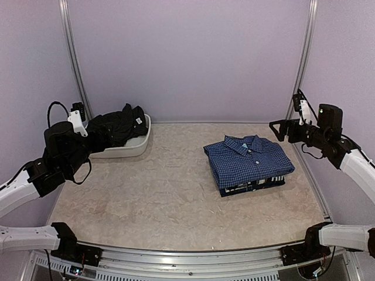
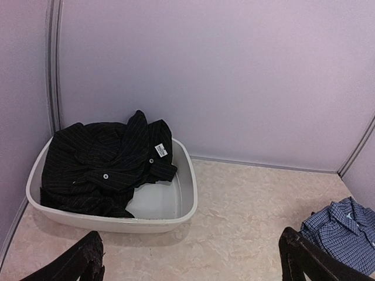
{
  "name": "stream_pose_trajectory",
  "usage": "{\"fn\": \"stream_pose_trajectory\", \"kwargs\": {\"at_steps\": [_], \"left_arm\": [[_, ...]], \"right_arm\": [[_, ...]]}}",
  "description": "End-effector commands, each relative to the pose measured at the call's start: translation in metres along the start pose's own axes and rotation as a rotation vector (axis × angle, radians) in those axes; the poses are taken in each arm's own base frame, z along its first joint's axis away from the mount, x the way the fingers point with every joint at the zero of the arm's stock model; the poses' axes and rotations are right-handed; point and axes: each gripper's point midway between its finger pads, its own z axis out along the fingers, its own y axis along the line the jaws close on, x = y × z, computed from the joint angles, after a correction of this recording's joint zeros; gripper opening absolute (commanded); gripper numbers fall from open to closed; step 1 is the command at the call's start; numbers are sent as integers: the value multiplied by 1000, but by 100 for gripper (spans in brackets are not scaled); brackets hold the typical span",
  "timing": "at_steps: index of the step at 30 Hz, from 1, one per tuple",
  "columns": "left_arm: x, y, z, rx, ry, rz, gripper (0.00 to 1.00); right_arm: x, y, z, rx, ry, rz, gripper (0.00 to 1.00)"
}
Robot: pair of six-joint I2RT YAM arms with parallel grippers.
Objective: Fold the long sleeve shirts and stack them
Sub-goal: Reset both arms
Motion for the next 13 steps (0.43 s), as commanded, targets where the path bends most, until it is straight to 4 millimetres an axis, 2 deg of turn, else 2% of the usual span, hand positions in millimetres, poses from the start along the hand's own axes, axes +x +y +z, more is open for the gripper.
{"fn": "stream_pose_trajectory", "kwargs": {"at_steps": [1, 13], "left_arm": [[-6, 0, 0, 4, -15, -19, 99], [-7, 2, -1, -8, -17, -14, 99]], "right_arm": [[-12, 0, -9, 16, -37, -27, 99], [-11, 1, -8, 11, -30, -37, 99]]}}
